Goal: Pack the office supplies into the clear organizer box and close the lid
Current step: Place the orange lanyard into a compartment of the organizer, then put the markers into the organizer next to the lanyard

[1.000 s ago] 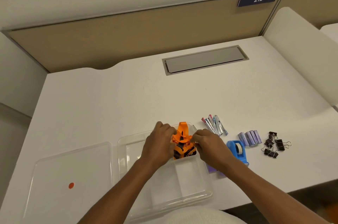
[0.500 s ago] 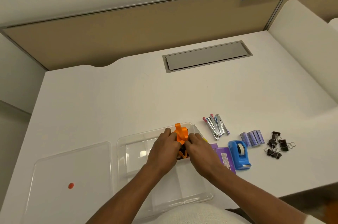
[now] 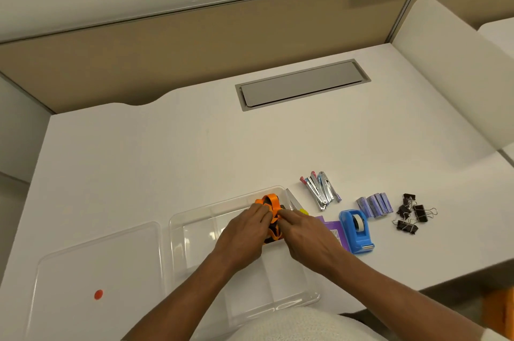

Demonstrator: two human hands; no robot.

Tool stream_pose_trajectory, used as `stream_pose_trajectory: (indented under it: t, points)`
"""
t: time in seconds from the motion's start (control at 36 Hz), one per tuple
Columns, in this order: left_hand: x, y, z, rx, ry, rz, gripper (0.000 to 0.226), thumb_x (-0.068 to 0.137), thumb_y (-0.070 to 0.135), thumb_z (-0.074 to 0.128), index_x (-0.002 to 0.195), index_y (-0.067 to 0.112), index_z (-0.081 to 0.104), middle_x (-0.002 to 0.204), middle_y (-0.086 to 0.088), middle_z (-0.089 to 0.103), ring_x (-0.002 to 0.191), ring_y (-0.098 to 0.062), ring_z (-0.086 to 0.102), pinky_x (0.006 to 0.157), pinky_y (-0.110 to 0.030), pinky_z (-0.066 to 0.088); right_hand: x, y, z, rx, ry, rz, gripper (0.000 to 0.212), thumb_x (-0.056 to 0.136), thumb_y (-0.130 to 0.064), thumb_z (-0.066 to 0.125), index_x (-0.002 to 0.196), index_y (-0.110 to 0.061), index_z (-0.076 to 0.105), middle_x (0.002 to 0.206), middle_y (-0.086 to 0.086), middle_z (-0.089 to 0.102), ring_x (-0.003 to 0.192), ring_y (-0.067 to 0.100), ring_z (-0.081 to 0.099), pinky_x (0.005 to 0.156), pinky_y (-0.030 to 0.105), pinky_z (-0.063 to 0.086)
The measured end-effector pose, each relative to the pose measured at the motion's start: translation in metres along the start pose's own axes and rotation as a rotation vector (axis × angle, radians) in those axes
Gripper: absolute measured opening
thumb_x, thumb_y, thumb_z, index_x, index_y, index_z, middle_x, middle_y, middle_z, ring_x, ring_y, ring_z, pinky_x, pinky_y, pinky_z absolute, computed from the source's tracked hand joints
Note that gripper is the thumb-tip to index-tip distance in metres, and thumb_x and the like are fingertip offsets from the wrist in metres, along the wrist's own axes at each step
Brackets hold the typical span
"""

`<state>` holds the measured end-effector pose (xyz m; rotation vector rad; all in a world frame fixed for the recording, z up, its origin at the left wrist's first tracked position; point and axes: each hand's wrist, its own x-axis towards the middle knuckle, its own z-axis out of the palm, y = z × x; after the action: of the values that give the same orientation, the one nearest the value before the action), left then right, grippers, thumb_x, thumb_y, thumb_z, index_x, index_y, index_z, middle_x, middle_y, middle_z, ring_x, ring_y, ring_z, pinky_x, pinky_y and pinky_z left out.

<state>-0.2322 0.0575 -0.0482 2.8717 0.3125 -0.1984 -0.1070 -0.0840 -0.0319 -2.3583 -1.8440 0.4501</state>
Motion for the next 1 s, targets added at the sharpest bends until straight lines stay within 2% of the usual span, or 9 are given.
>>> stream_pose_trajectory:
  t: [0.06, 0.19, 0.28, 0.42, 0.56, 0.61, 0.69, 0.81, 1.0]
  points:
    - [0.002, 0.003, 0.000, 0.048, -0.034, 0.002, 0.045, 0.090, 0.016, 0.073, 0.134, 0.014, 0.060, 0.136, -0.006, 0.064, 0.121, -0.026, 0.062, 0.097, -0.037, 0.057, -0.006, -0.002, 0.004, -0.043, -0.013, -0.012, 0.032, 0.068, -0.010, 0.090, 0.096, -0.011, 0.075, 0.096, 0.007, 0.072, 0.077, 0.022, 0.069, 0.062, 0.035, 0.062]
    - [0.014, 0.009, -0.008, 0.229, -0.073, 0.031, 0.034, 0.095, 0.021, 0.066, 0.128, 0.015, 0.061, 0.133, -0.006, 0.065, 0.123, -0.027, 0.057, 0.118, -0.043, 0.034, -0.006, -0.008, 0.007, -0.097, -0.111, -0.029, 0.038, 0.097, -0.010, 0.062, 0.134, -0.002, 0.060, 0.133, 0.018, 0.063, 0.119, 0.033, 0.061, 0.100, 0.047, 0.052]
    - [0.018, 0.010, -0.012, 0.278, -0.119, 0.010, 0.038, 0.093, 0.025, 0.070, 0.128, 0.015, 0.061, 0.134, -0.006, 0.064, 0.126, -0.026, 0.056, 0.121, -0.042, 0.032, -0.002, -0.006, 0.001, -0.030, -0.107, -0.041, 0.038, 0.099, -0.014, 0.059, 0.136, -0.005, 0.058, 0.137, 0.016, 0.061, 0.121, 0.032, 0.059, 0.105, 0.045, 0.049]
    - [0.026, 0.014, -0.023, 0.222, -0.192, -0.034, 0.028, 0.092, 0.027, 0.069, 0.117, 0.016, 0.062, 0.120, -0.005, 0.066, 0.110, -0.026, 0.059, 0.100, -0.038, 0.043, -0.004, 0.019, -0.012, 0.189, 0.150, 0.027, 0.020, 0.096, -0.020, 0.060, 0.112, -0.013, 0.070, 0.099, 0.006, 0.072, 0.082, 0.021, 0.067, 0.077, 0.040, 0.060]
    - [0.045, 0.031, -0.056, 0.239, -0.188, -0.109, 0.013, 0.095, 0.023, 0.061, 0.104, 0.013, 0.063, 0.105, -0.007, 0.068, 0.093, -0.030, 0.065, 0.072, -0.035, 0.036, -0.005, 0.062, -0.024, 0.284, 0.384, 0.301, 0.017, 0.095, -0.020, 0.065, 0.108, -0.017, 0.074, 0.104, 0.000, 0.071, 0.082, 0.016, 0.069, 0.074, 0.034, 0.059]
    - [0.057, 0.040, -0.066, 0.223, -0.114, -0.123, 0.012, 0.097, 0.024, 0.062, 0.104, 0.013, 0.062, 0.104, -0.006, 0.069, 0.092, -0.028, 0.066, 0.069, -0.034, 0.037, -0.001, 0.078, -0.028, 0.259, 0.350, 0.437, 0.028, 0.092, -0.030, 0.068, 0.116, -0.017, 0.069, 0.110, 0.003, 0.068, 0.091, 0.023, 0.069, 0.074, 0.037, 0.057]
    - [0.078, 0.053, -0.070, 0.195, -0.041, -0.054, 0.025, 0.096, 0.027, 0.069, 0.116, 0.013, 0.062, 0.112, -0.006, 0.067, 0.101, -0.026, 0.063, 0.070, -0.035, 0.042, 0.008, 0.096, -0.033, 0.221, 0.189, 0.626, 0.065, 0.085, -0.054, 0.072, 0.135, -0.017, 0.053, 0.124, 0.009, 0.062, 0.109, 0.029, 0.063, 0.082, 0.042, 0.056]
    - [0.105, 0.054, -0.058, 0.213, -0.097, 0.071, 0.044, 0.090, 0.024, 0.075, 0.131, 0.015, 0.062, 0.126, -0.007, 0.064, 0.113, -0.026, 0.057, 0.087, -0.038, 0.049, 0.023, 0.113, -0.030, 0.149, 0.062, 0.681, 0.096, 0.073, -0.077, 0.068, 0.141, -0.015, 0.041, 0.129, 0.012, 0.059, 0.116, 0.030, 0.060, 0.083, 0.043, 0.054]
    - [0.136, 0.051, -0.040, 0.238, -0.284, 0.143, 0.048, 0.085, 0.024, 0.075, 0.132, 0.019, 0.065, 0.112, -0.007, 0.069, 0.096, -0.024, 0.060, 0.093, -0.040, 0.046, 0.042, 0.125, -0.021, 0.121, -0.020, 0.633, 0.104, 0.067, -0.082, 0.068, 0.140, -0.012, 0.039, 0.125, 0.013, 0.057, 0.110, 0.031, 0.063, 0.080, 0.041, 0.053]
